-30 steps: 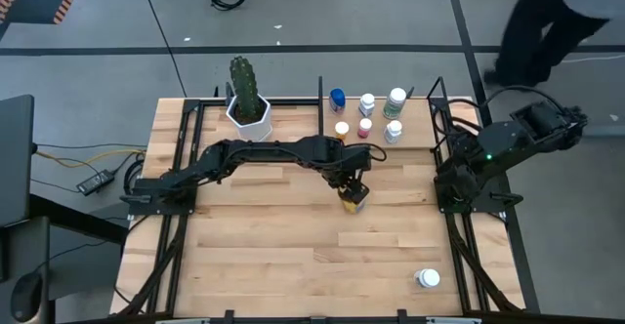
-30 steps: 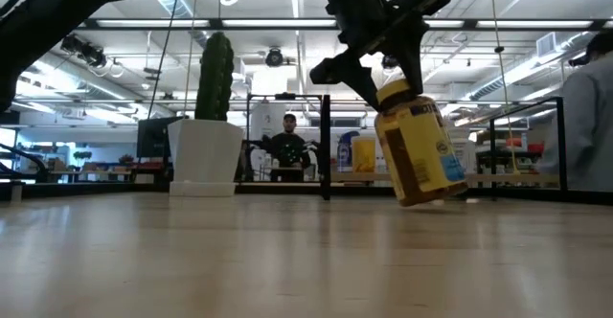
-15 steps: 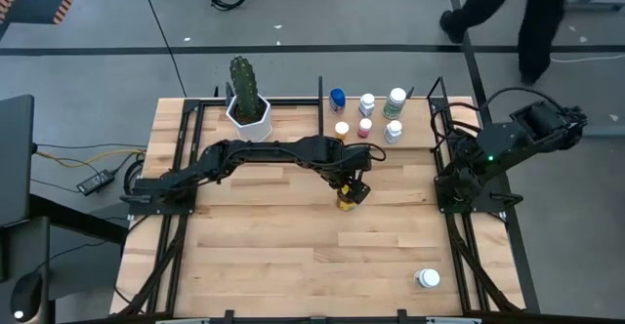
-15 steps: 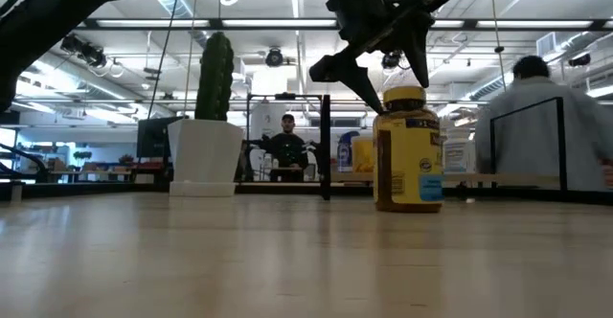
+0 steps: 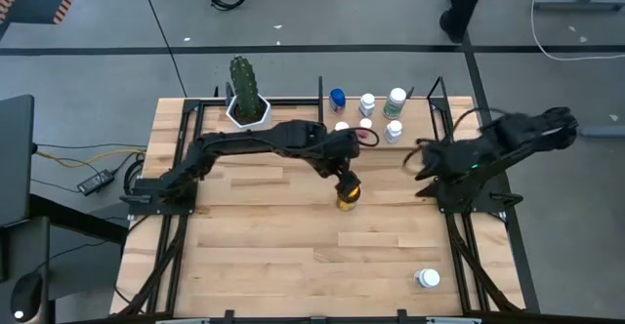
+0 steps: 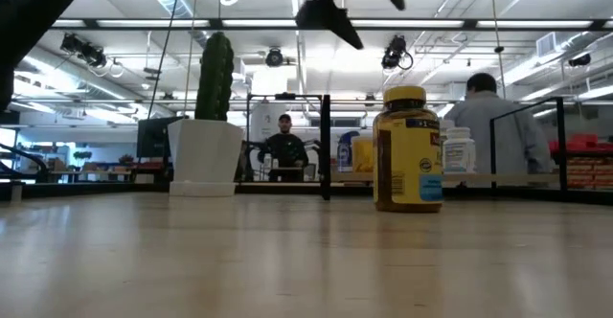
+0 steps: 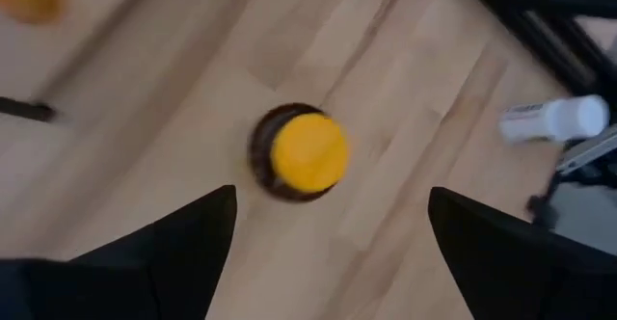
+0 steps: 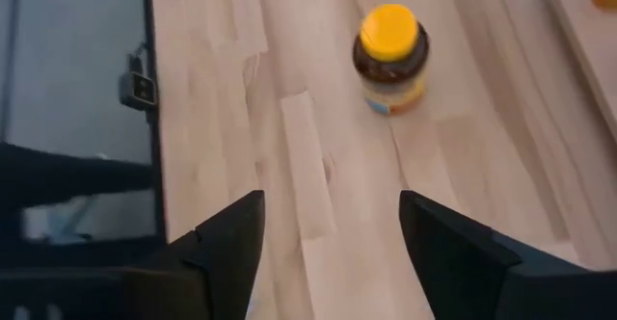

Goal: Pick and place medicine bottles onto shelf by color
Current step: Put the yellow pill bottle on the shelf

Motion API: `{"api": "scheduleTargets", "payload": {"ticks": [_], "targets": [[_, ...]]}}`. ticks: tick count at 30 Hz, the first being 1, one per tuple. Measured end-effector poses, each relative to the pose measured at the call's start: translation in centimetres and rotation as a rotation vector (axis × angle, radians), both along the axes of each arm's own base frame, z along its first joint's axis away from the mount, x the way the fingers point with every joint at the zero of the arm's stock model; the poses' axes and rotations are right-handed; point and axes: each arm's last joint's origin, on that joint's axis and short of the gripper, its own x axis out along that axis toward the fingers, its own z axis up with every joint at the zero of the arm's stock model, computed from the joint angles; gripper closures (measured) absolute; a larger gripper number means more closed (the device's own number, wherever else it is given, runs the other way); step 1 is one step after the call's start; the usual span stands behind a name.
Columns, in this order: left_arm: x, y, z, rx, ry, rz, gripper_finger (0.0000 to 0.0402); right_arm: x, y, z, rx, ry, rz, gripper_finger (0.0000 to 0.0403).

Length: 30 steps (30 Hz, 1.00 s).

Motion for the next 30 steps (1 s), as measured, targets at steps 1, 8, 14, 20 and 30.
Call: {"api": "scheduleTargets", "payload": {"ticks": [1,8,14,20,30], "targets": [[-0.5,-0.2,0.4,0.025,0.013,-0.008,0.0051,0.9,0.3,-0.2,-0.018,0.005,0.015,0.0153],[-3.8,-1.8,3.1,0.188,0.084,-0.122,0.0051,4.9,1.7,-1.4,-0.083,-0.004,-0.016,0.0109],[-5.2,-3.6,3.5,0.272,0.147,-0.237,0.0051,7.9,2.2,-2.3,-0.057,-0.021,-0.072,0.0078],[-5.6,-4.2,3.4,0.313,0.181,-0.322,0.006,10.2,2.7,-4.4,-0.1,0.088,-0.071,0.007],[-7.5,-4.0,5.5,0.414,0.171,-0.341,0.0082,8.8,2.0,-3.2,-0.073,0.037,-0.174,0.007]]}}
